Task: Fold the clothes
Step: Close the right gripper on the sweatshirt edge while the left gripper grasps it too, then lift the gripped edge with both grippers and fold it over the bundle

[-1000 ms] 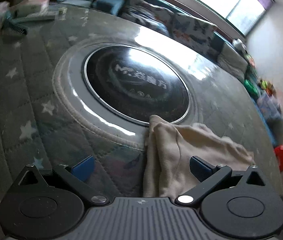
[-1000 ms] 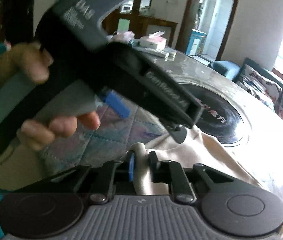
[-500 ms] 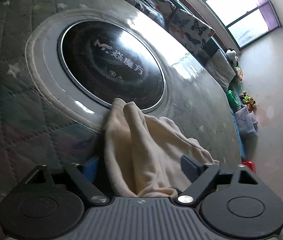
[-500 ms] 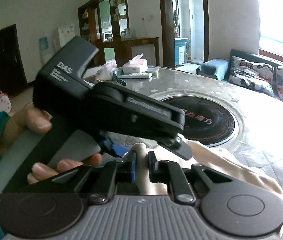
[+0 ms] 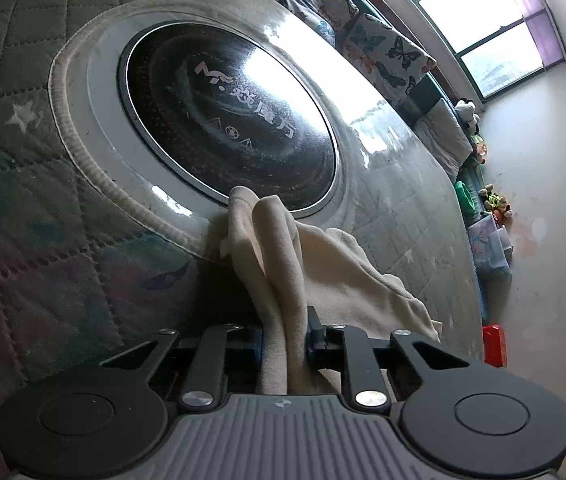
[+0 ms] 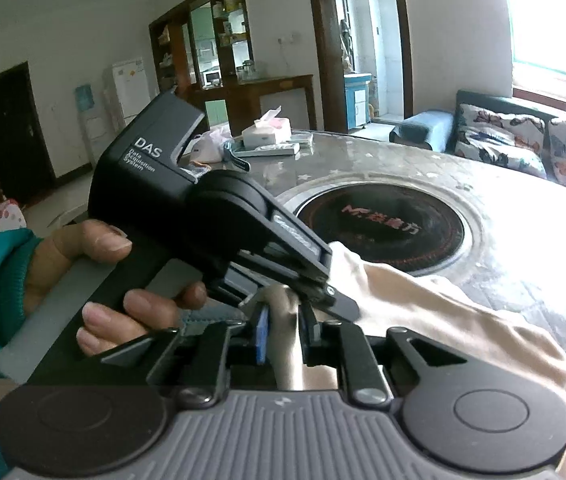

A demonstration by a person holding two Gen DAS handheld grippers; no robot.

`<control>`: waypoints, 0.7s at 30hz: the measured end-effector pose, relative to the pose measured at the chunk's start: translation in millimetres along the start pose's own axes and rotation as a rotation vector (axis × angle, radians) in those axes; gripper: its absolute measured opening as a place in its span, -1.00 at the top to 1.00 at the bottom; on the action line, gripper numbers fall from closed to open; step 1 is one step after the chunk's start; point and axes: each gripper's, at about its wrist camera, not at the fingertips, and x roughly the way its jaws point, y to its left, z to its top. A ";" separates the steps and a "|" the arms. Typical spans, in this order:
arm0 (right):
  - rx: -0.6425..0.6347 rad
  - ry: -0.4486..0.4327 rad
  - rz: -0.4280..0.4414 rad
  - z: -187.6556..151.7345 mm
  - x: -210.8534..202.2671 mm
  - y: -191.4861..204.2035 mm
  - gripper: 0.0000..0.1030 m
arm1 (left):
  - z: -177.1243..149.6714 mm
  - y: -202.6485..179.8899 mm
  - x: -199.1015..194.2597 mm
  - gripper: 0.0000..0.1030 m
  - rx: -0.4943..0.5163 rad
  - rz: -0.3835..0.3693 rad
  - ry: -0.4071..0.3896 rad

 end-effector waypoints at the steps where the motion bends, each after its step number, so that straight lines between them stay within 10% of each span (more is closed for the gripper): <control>1: 0.008 -0.002 -0.012 -0.3 -3.0 -2.8 0.67 | -0.2 -1.0 0.1 0.61 0.007 0.003 -0.001; 14: 0.271 0.004 -0.408 -39.3 -44.9 -115.0 0.43 | -2.2 -13.0 1.5 0.61 0.094 0.042 -0.007; 21: 0.450 -0.008 -0.438 -60.3 -46.7 -160.7 0.35 | -2.6 -17.3 2.8 0.61 0.146 0.062 -0.008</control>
